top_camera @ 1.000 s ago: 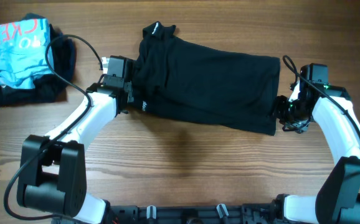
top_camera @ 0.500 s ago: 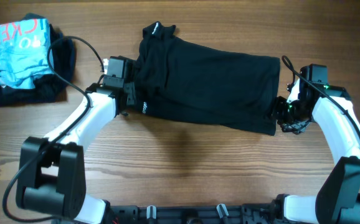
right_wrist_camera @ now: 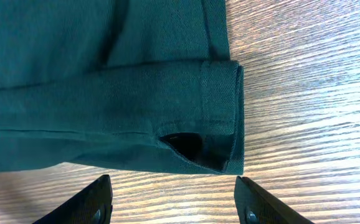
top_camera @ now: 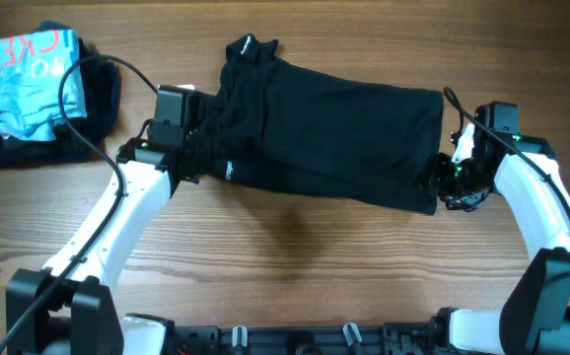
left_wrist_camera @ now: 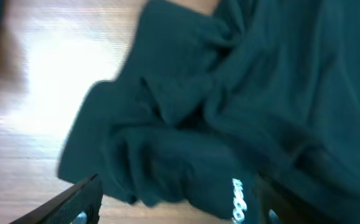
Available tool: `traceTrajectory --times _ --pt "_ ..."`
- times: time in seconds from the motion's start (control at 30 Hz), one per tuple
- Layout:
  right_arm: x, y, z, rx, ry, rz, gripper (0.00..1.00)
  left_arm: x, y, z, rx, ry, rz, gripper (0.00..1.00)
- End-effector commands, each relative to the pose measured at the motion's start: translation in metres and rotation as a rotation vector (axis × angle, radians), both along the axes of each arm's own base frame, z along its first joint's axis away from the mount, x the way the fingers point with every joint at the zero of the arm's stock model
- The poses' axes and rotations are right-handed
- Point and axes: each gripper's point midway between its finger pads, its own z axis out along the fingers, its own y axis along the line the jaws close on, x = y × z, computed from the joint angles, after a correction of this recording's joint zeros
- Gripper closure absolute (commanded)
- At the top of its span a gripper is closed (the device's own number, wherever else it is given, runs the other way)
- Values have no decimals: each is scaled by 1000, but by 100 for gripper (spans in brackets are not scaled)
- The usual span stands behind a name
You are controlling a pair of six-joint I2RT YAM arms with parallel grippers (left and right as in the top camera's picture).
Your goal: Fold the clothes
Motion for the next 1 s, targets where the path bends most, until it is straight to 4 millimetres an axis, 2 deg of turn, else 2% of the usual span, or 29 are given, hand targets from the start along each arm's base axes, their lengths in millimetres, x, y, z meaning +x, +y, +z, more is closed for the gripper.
traceTrajectory --times 0.0,0.33,0.97 --pt "6 1 9 12 -36 21 37 -3 -17 8 -96 9 -52 21" --pt "3 4 9 25 -33 58 37 -9 -30 5 -163 42 -94 21" --pt "1 5 9 28 -27 69 36 -10 -35 6 -181 45 -107 19"
